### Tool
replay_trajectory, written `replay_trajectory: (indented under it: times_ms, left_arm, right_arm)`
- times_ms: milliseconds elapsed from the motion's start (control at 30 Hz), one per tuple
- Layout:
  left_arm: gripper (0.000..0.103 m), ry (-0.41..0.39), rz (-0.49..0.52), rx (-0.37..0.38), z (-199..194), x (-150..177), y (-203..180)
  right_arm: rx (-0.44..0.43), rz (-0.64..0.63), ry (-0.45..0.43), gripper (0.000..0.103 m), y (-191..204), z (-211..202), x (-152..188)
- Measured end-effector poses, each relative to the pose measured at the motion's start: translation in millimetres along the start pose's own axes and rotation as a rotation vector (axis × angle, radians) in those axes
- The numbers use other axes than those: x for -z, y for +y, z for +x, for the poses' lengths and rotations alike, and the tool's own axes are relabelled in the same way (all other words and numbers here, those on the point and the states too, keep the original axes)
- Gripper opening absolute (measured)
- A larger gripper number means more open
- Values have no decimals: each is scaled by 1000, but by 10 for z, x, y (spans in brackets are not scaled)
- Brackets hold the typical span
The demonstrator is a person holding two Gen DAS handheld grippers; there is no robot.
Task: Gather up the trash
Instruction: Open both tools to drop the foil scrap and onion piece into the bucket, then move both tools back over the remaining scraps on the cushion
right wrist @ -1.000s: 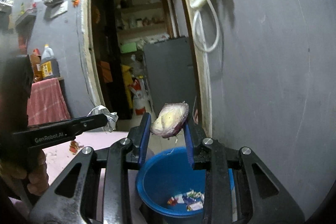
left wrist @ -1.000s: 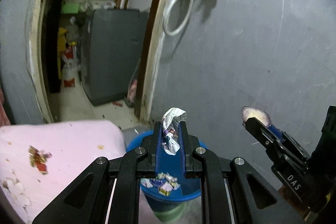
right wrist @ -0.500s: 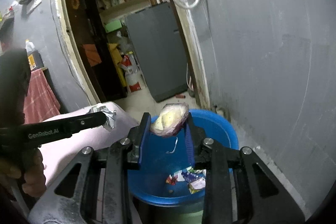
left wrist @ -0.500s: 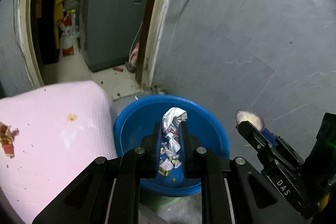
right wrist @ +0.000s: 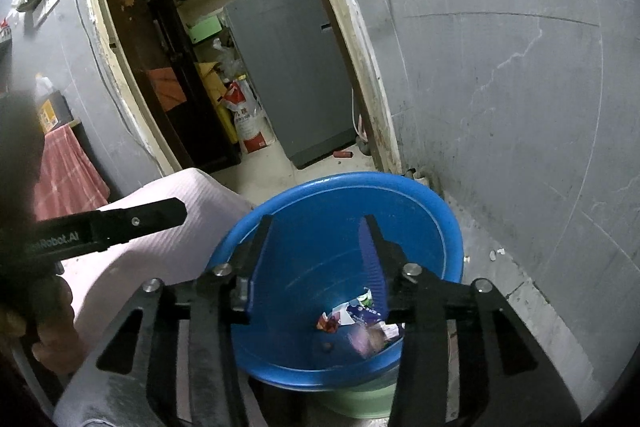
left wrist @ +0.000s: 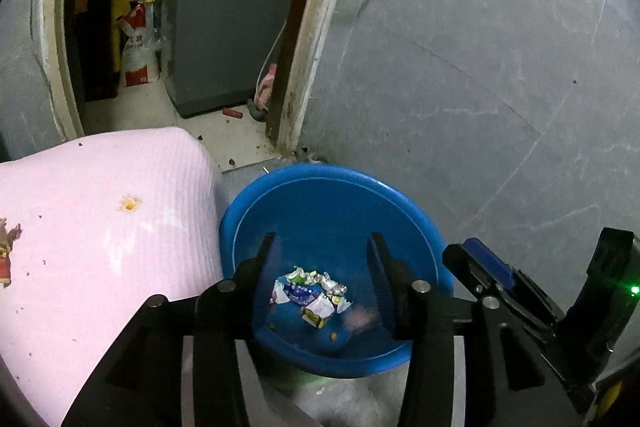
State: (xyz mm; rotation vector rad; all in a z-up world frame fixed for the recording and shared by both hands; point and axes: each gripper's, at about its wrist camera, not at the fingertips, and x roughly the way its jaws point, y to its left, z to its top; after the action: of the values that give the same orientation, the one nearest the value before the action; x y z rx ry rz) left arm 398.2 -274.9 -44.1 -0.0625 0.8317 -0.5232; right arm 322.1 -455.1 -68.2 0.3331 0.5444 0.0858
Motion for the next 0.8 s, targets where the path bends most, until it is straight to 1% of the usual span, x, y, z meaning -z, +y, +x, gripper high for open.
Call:
replay_trajectory:
  times_ms: [133,233,300,333,367,433,500,533,567,600,633,733,800]
  left_arm:
    - [51,-35,-13,-5,-144,-24,52]
    - [59,-69,-26,-11,-304,-54,99]
    - [65,-94,-35,-17,-420,-87,135]
    - [69,-112,-39,-22,-499,-98,167]
    - [74,-127,-42,-25,-568,-111,191]
    - [79,-169,-48,-32,-741,-137,251]
    - [80,-211,-50,-43,-926,-155,299]
    - [83,-228,-50,-46,-1006,-163,324]
    - [90,-246,-53,-49,-1095,-169,353]
    - [93,-273,-59,-55,-1202,-170,390]
    - [97,-302,-64,-61,-1303,-170,420]
    - [98,-372,-65,-71,-1610,-197,508]
    - [99,-410,-58,-90,-1811,-201,564]
  right_arm:
    - [10,-5,-28,50,35,-95,-57]
    - [17,-15,-63,57,82,-222,-135]
    - [17,-21,-84,65,119,-300,-200]
    - [16,-26,-98,67,153,-355,-233]
    - [15,-30,-109,71,189,-393,-258]
    - [10,-42,-136,76,271,-495,-317]
    - [-1,-55,-168,85,378,-615,-379]
    - [-7,-61,-185,87,434,-676,-407]
    - [-14,-66,-202,92,494,-733,-434]
    - [-22,-72,-217,97,550,-783,-457]
    - [-29,-81,-236,98,625,-840,-488]
    - [-44,-112,-282,102,826,-987,-554]
    - [-53,-130,-312,103,946,-1074,-577]
